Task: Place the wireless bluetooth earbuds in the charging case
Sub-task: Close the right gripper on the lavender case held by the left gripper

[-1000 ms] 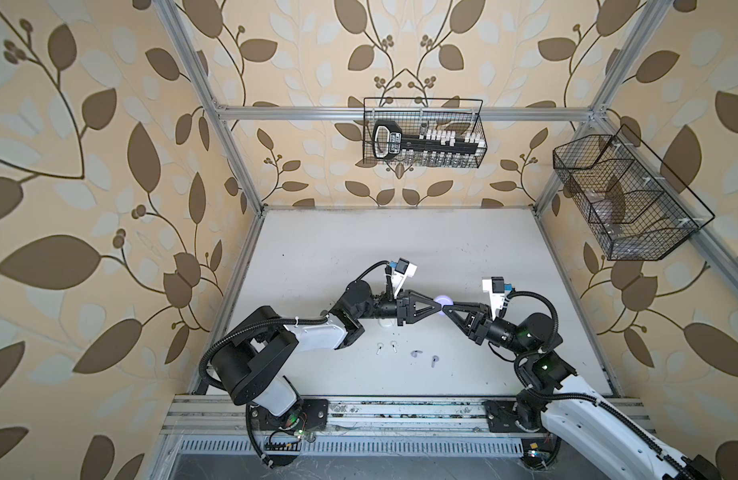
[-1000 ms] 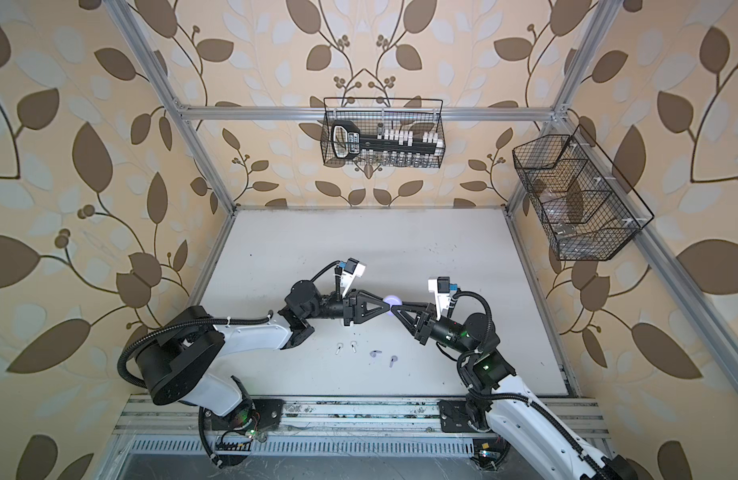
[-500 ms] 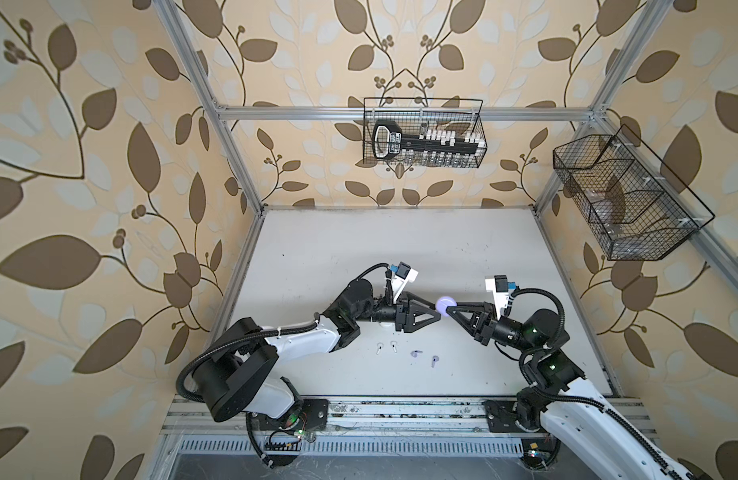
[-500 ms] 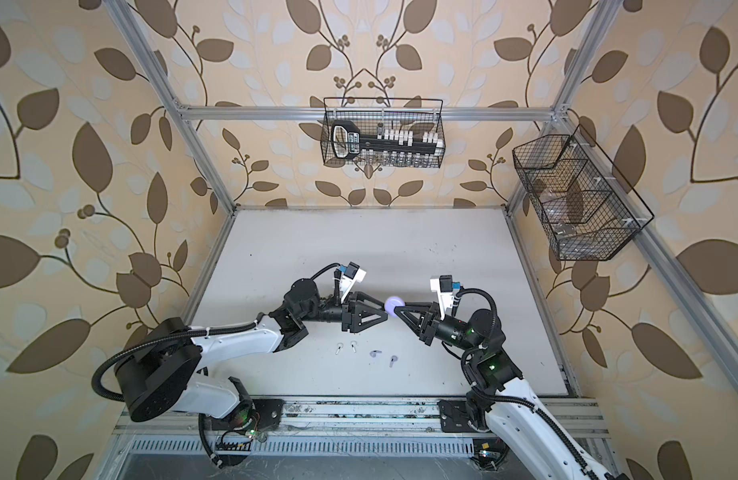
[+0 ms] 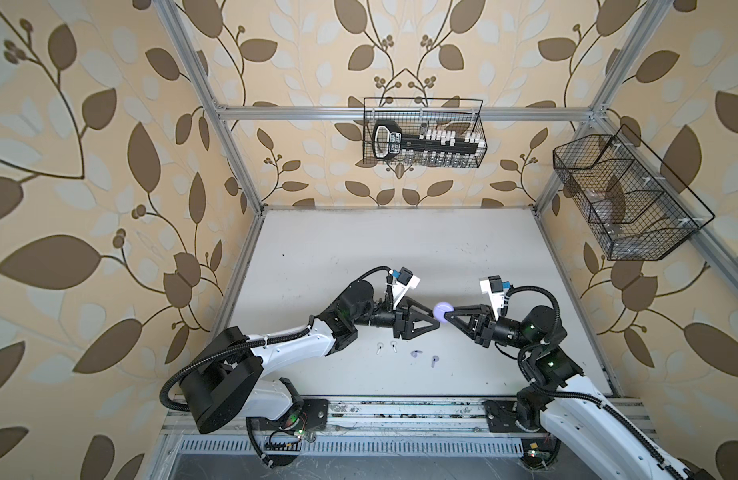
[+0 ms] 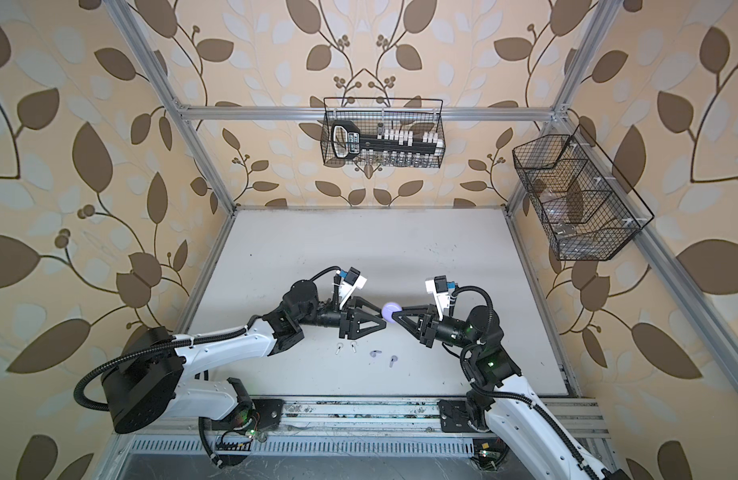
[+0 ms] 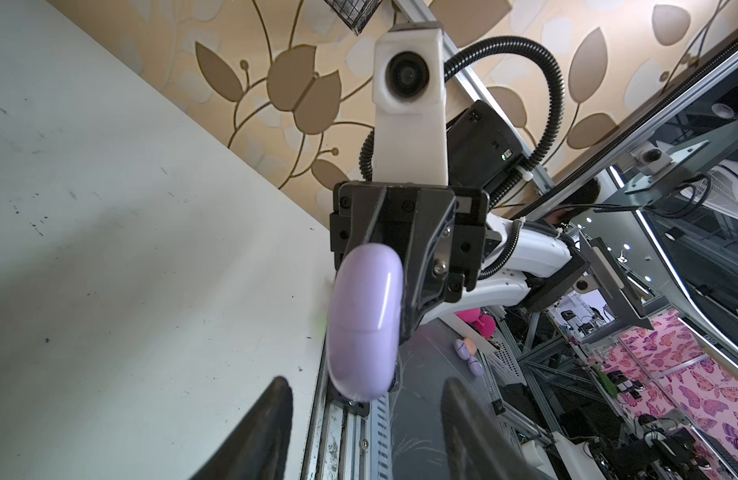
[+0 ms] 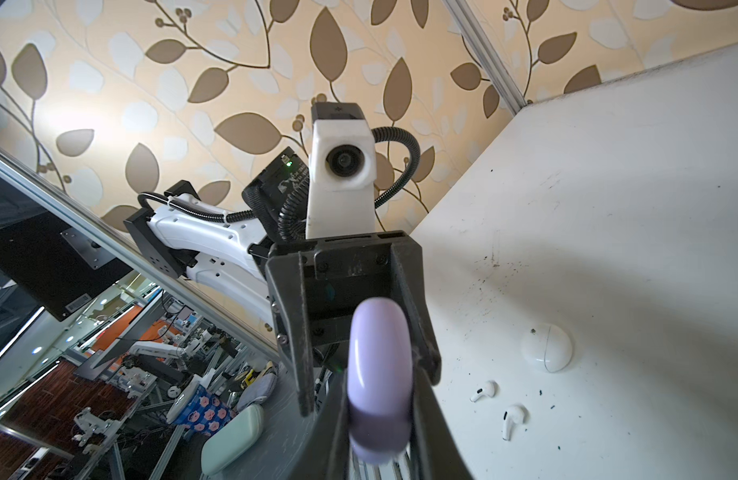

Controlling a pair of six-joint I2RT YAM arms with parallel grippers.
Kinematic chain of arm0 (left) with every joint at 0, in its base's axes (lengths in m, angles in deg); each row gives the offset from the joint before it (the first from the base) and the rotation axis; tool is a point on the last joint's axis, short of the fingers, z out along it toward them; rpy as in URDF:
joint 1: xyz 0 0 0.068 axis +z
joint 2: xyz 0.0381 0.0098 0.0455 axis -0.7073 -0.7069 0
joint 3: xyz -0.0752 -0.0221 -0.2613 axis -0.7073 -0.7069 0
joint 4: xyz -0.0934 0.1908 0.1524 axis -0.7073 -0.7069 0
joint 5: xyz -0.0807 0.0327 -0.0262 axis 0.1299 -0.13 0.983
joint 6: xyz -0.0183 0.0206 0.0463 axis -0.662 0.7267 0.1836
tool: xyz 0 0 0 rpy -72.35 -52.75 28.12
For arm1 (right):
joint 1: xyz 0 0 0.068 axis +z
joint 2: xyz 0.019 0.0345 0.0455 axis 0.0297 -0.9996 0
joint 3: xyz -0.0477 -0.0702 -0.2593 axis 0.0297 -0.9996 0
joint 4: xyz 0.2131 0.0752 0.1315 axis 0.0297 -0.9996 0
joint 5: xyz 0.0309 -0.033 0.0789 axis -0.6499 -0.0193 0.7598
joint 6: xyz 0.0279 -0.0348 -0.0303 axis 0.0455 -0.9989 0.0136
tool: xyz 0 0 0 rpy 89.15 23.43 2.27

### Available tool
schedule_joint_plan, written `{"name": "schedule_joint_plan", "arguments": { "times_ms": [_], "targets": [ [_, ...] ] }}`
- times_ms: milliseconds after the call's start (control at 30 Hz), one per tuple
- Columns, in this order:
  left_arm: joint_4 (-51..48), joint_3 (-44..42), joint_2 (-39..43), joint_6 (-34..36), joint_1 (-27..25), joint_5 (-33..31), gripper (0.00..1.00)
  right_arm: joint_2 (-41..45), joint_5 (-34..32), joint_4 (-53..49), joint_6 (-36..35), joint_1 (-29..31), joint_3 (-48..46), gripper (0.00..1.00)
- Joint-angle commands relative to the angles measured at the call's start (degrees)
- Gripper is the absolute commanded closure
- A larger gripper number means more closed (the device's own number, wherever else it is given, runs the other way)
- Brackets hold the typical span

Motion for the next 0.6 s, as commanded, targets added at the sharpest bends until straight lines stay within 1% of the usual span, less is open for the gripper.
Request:
{"name": "schedule_joint_plan", "arguments": {
  "times_ms": [0, 67, 100, 233, 333, 567],
  "targets": [
    [2.1, 1.2, 1.0, 1.7, -0.5, 0.7, 0.47, -0.6, 2.9, 5.0, 2.1, -0.1, -1.2, 0.95],
    [2.2, 1.2, 0.9, 1.4, -0.5, 0.6, 0.56, -1.1, 3.2, 5.4, 2.2, 0.1, -1.4, 0.95],
    [2.3, 1.1, 0.7, 1.2, -0.5, 0.7, 0.58, -1.3, 3.3, 5.7, 2.3, 0.3, -1.5, 0.95],
    [3.2, 1.2, 0.4, 0.6, -0.5, 0.9, 0.59, -1.9, 2.4, 5.7, 1.8, 1.7, -1.9, 0.95],
    [3.3, 1.2, 0.4, 0.6, -0.5, 0.9, 0.58, -2.5, 1.8, 5.7, 1.4, 2.4, -2.3, 0.95],
    [3.8, 1.3, 0.3, 0.1, -0.6, 1.1, 0.58, -3.3, 1.0, 6.9, 1.2, 2.5, -2.5, 0.95]
  ]
}}
